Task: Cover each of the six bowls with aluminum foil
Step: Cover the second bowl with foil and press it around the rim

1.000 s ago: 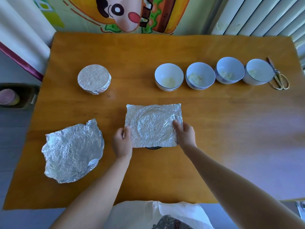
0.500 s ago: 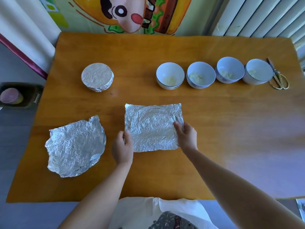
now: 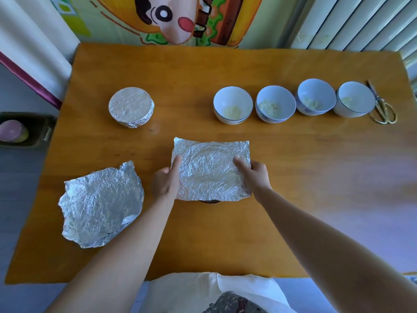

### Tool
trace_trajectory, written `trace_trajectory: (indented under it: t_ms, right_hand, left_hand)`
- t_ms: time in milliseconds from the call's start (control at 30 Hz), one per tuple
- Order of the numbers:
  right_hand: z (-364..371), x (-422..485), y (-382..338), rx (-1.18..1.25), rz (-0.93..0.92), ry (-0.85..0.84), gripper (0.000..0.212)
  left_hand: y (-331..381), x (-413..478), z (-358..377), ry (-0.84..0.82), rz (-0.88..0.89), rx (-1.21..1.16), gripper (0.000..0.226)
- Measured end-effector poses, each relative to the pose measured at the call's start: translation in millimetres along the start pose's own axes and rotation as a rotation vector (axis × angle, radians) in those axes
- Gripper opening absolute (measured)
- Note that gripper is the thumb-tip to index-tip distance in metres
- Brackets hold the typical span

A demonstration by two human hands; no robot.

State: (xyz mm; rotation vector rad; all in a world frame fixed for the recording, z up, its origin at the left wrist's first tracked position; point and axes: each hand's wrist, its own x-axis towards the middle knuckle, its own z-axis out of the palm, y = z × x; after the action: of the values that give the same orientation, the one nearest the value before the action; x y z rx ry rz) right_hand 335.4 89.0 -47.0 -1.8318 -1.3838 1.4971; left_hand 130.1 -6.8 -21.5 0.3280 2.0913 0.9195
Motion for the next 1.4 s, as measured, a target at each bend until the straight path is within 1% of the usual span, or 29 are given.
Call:
trace_trajectory:
  t_ms: [33,67,133,167,233,333,433,567,600,667,700,767,833,967,1133,1200,1267,1300,1367,1400]
  right_hand:
    - [1.0,-0.8,0.0,-0.007,-0.015,0.009,0.071]
    - [1.5,-0.6,1.4,-0.017,-0.034,0.012,0.063]
    - [0.2,-2.6,2.6,-0.034,-0.070,0.008,0.041]
    - [-0.8,-3.0,4.0,-0.045,-0.090,0.007,0.035]
    - [-1.9,-3.4,8.7,-0.059,-0.113,-0.003,0.034]
    - [-1.9,-4.2,15.6,-0.060,-0.120,-0.005,0.041]
    - [-2.9,-7.2,18.7,-0.053,-0.117,-0.035,0.044]
    - [-9.9,-8.7,13.7,-0.002,-0.093,-0.130,0.040]
    - [-11.8,-7.6,10.9,0.012,-0.072,-0.157,0.042]
    - [-15.2,-3.2,4.2,0.000,-0.045,-0.173,0.053]
    - [-16.3,-0.6,0.1,-0.037,-0.056,-0.162,0.058]
    - [-14.6,3.4,-7.8,-0.080,-0.087,-0.144,0.059]
    - [-8.1,7.7,-13.0,-0.087,-0.090,-0.109,0.056]
    - [3.7,15.0,-12.4,-0.215,-0.143,0.051,0.047]
    - [2.1,12.9,-3.0,-0.305,-0.184,0.112,0.045]
    - [3.9,11.5,-2.3,-0.304,-0.188,0.113,0.047]
    - [3.7,8.1,-3.4,-0.262,-0.198,0.096,0.047]
    - [2.2,6.2,-3.7,-0.217,-0.195,0.079,0.048]
    - [-3.1,1.1,-2.3,-0.089,-0.157,0.043,0.051]
    - [-6.1,-1.5,0.9,-0.036,-0.128,0.021,0.053]
  left_hand:
    - [-0.9,1.9,1.2,0.009,0.025,0.027,0.063]
    - [-3.4,3.8,2.0,0.018,0.068,0.041,0.062]
    - [-12.8,7.3,3.0,0.032,0.221,0.080,0.057]
    - [-17.7,8.5,3.1,0.038,0.301,0.104,0.055]
    - [-24.7,7.6,2.0,0.061,0.423,0.134,0.053]
    - [-36.0,5.9,2.3,0.108,0.494,0.124,0.052]
    - [-43.3,2.4,0.9,0.100,0.471,0.115,0.049]
    - [-33.1,0.3,-7.7,0.005,0.303,0.010,0.052]
    - [-29.9,2.8,-10.1,-0.012,0.264,0.000,0.049]
    - [-22.0,9.2,-13.5,-0.034,0.207,0.005,0.042]
    - [-19.0,12.5,-13.5,-0.040,0.189,-0.006,0.046]
    - [-12.5,17.0,-9.7,-0.024,0.162,-0.012,0.056]
    - [-3.8,15.3,-2.3,0.012,0.185,0.003,0.053]
    - [-5.1,19.1,7.0,0.081,0.353,0.088,0.050]
    - [-17.4,24.2,7.8,0.146,0.450,0.143,0.052]
    - [-22.2,24.0,9.1,0.137,0.445,0.143,0.052]
    - [-23.6,22.2,7.7,0.101,0.391,0.090,0.054]
    - [-21.8,18.3,6.1,0.073,0.344,0.020,0.057]
    - [-18.1,9.3,0.7,0.012,0.241,-0.148,0.052]
    - [-17.8,5.2,-2.4,-0.007,0.191,-0.195,0.053]
